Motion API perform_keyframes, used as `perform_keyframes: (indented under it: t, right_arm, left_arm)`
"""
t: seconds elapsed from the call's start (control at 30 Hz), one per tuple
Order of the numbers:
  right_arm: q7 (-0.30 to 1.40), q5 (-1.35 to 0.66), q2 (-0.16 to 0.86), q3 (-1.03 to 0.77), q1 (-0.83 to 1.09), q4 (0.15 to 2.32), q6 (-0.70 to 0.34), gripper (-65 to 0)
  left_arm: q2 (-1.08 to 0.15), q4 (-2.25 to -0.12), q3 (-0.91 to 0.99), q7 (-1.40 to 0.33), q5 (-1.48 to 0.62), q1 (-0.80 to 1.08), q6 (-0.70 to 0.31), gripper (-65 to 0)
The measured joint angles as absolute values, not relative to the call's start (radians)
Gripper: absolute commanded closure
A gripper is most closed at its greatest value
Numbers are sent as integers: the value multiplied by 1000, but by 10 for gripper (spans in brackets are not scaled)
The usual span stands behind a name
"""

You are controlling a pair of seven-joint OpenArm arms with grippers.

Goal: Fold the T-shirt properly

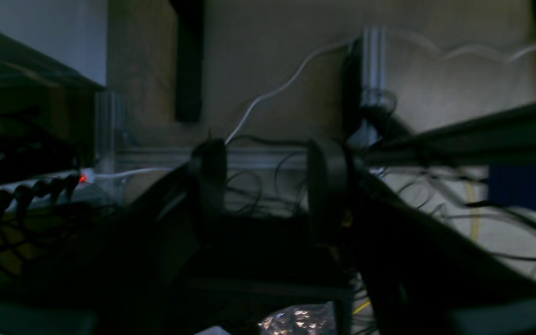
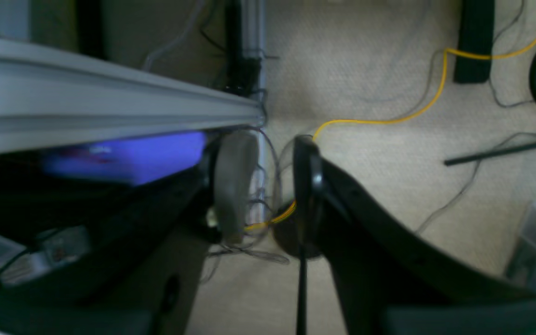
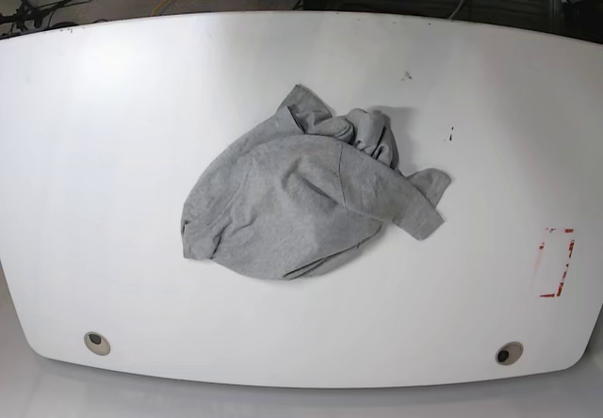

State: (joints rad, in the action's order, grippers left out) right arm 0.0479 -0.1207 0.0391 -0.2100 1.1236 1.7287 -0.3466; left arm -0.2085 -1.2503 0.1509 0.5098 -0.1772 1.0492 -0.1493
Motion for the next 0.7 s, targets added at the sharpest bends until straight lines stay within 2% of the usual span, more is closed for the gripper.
perform_keyframes:
  t: [0.2,0.37,0.7]
  right_arm:
    - [49,-189,39,-212,1228,1911,-343,-159]
    - [56,-189,39,-212,1265,1980,-347,-159]
    - [54,-189,34,-220,1134,1996,-346,-159]
  left_arm:
    - [-252,-1398,150,495,-284,1153,-147,-258]
    - [-295,-1554,155,493,-348,1258,-146,-258]
    - [-303,-1739,241,510,-398,1280,-149,-261]
